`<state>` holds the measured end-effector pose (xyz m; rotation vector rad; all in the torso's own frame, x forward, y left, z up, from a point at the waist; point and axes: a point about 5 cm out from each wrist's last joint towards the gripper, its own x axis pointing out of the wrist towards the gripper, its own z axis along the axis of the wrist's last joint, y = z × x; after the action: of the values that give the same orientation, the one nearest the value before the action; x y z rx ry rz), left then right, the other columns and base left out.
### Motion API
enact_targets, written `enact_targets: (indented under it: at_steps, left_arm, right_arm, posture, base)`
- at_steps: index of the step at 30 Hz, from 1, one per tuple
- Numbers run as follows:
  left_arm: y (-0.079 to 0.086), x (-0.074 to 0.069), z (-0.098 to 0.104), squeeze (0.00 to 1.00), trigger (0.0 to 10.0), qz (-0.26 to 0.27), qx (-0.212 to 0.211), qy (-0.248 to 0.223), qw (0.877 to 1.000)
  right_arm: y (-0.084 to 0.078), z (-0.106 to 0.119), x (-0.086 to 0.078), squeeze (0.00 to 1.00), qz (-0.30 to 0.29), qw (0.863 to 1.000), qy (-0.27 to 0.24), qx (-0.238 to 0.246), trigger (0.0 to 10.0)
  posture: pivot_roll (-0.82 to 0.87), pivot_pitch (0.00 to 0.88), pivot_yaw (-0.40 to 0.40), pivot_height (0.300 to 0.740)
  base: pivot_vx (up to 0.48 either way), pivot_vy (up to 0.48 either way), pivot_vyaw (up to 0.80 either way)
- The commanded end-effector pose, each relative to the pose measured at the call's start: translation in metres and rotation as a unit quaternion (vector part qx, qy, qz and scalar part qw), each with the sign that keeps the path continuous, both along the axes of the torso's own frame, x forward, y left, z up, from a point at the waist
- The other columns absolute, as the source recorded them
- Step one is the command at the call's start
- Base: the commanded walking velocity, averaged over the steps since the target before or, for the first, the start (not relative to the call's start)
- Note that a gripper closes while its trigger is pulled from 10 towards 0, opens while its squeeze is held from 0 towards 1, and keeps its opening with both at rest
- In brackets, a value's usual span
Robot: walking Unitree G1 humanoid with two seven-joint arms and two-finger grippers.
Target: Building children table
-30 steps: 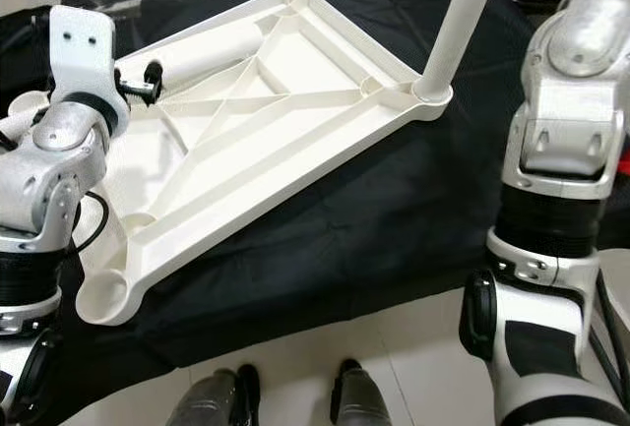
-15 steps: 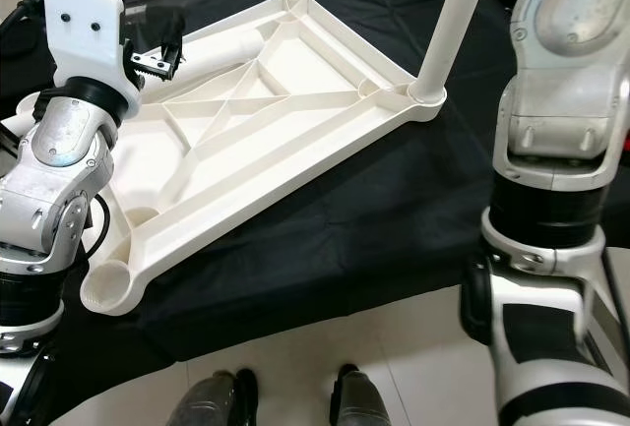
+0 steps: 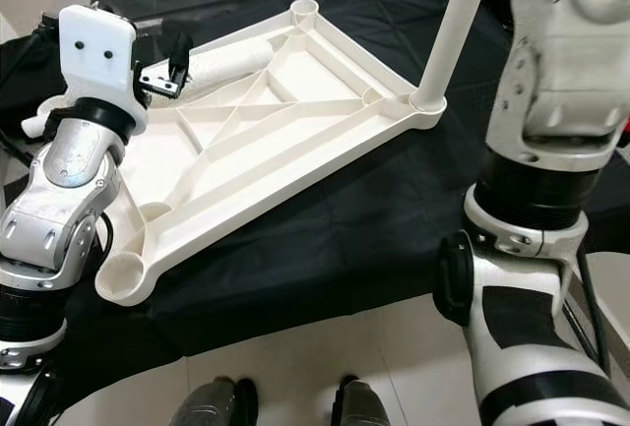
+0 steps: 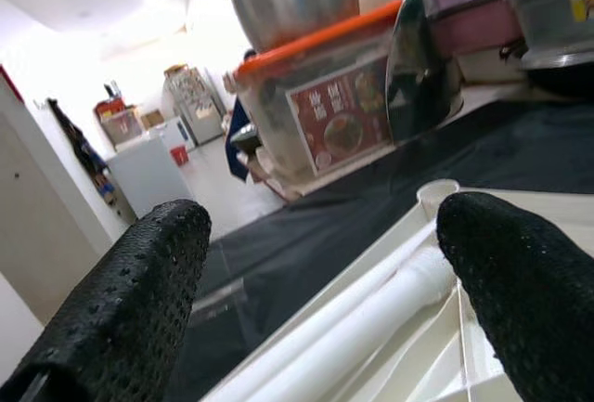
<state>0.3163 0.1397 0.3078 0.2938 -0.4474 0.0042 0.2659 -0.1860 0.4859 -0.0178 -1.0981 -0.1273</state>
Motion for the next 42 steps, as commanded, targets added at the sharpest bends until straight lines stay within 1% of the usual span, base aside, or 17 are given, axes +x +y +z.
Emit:
enact_targets:
  at_steps: [1,2,3,4,7,9,11,12,14,15,20,22,23,26,34,36,42]
  left_arm:
    - [0.001,-0.003,-0.011,0.00,10.0,-0.006,0.002,0.012,1.000]
    - [0.001,-0.003,-0.011,0.00,10.0,-0.006,0.002,0.012,1.000]
    - [0.000,-0.004,-0.015,0.00,10.0,-0.009,0.001,0.017,1.000]
    - [-0.002,-0.007,-0.019,0.00,10.0,-0.021,-0.014,0.024,0.999]
    - [-0.004,-0.013,-0.022,0.00,10.0,-0.045,-0.032,0.029,0.998]
    - [-0.004,-0.013,-0.022,0.00,10.0,-0.045,-0.032,0.029,0.998]
    - [-0.006,-0.020,-0.026,0.00,10.0,-0.054,-0.034,0.028,0.998]
    - [-0.010,-0.026,-0.031,0.00,10.0,-0.070,-0.028,0.033,0.997]
    - [-0.010,-0.026,-0.031,0.00,10.0,-0.070,-0.028,0.033,0.997]
    - [-0.019,-0.038,-0.045,0.00,10.0,-0.106,-0.015,0.054,0.993]
    - [-0.024,-0.046,-0.058,0.00,10.0,-0.128,-0.001,0.074,0.989]
    - [-0.025,-0.049,-0.065,0.00,10.0,-0.129,-0.002,0.088,0.988]
    - [-0.025,-0.053,-0.077,0.00,10.0,-0.122,-0.009,0.110,0.986]
    - [-0.026,-0.059,-0.084,0.00,10.0,-0.118,-0.015,0.117,0.986]
    - [-0.028,-0.078,-0.100,0.00,10.0,-0.126,-0.021,0.138,0.982]
    - [-0.033,-0.084,-0.107,0.00,10.0,-0.136,-0.031,0.153,0.978]
    - [-0.038,-0.089,-0.111,0.00,10.0,-0.142,-0.033,0.161,0.976]
  right_arm:
    - [0.002,-0.062,0.059,0.00,0.079,0.965,0.250,0.023,10.0]
    - [0.002,-0.062,0.059,0.00,0.079,0.965,0.250,0.023,10.0]
    - [0.006,-0.082,0.069,0.00,0.097,0.948,0.302,0.017,10.0]
    - [0.009,-0.098,0.072,0.00,0.105,0.942,0.319,0.015,10.0]
    - [0.013,-0.115,0.072,0.00,0.117,0.942,0.315,0.018,10.0]
    - [0.013,-0.115,0.072,0.00,0.117,0.942,0.315,0.018,10.0]
    - [0.018,-0.135,0.070,0.00,0.148,0.938,0.313,0.023,10.0]
    - [0.021,-0.146,0.068,0.00,0.153,0.937,0.313,0.007,10.0]
    - [0.021,-0.146,0.068,0.00,0.153,0.937,0.313,0.007,10.0]
    - [0.031,-0.166,0.065,0.00,0.167,0.935,0.313,-0.017,10.0]
    - [0.039,-0.178,0.064,0.00,0.175,0.929,0.326,-0.028,10.0]
    - [0.042,-0.184,0.065,0.00,0.181,0.923,0.337,-0.031,10.0]
    - [0.048,-0.195,0.063,0.00,0.194,0.913,0.355,-0.040,10.0]
    - [0.051,-0.200,0.059,0.00,0.203,0.909,0.361,-0.047,10.0]
    - [0.050,-0.211,0.048,0.00,0.196,0.910,0.359,-0.068,10.0]
    - [0.048,-0.211,0.046,0.00,0.194,0.912,0.356,-0.070,10.0]
    - [0.048,-0.211,0.046,0.00,0.197,0.909,0.359,-0.077,10.0]
  posture:
    - [0.12,0.118,0.019,0.740]
    - [0.12,0.118,0.019,0.740]
    - [0.12,0.118,0.019,0.740]
    - [0.12,0.118,0.018,0.740]
    - [0.12,0.119,0.012,0.740]
    - [0.12,0.119,0.012,0.740]
    - [0.12,0.116,0.008,0.740]
    - [0.13,0.117,0.004,0.740]
    - [0.13,0.117,0.004,0.740]
    - [0.13,0.122,-0.004,0.740]
    - [0.14,0.124,-0.011,0.740]
    - [0.14,0.125,-0.020,0.740]
    - [0.14,0.129,-0.032,0.740]
    - [0.14,0.138,-0.039,0.740]
    - [0.14,0.151,-0.045,0.740]
    - [0.13,0.152,-0.047,0.740]
    - [0.13,0.153,-0.050,0.740]
  base:
    - [0.000,0.000,0.00]
    - [0.000,0.000,0.00]
    - [0.000,0.000,0.00]
    - [0.000,0.000,0.00]
    - [0.000,0.000,0.00]
    - [0.000,0.000,0.00]
    - [0.000,0.000,0.00]
    - [0.000,0.000,0.00]
    - [0.000,0.000,0.00]
    - [0.000,0.000,0.79]
    - [0.000,0.000,0.79]
    - [0.000,0.000,0.79]
    - [0.000,0.000,0.79]
    - [0.000,0.000,0.79]
    - [0.000,0.000,0.79]
    - [0.000,0.000,0.78]
    - [0.000,0.000,0.79]
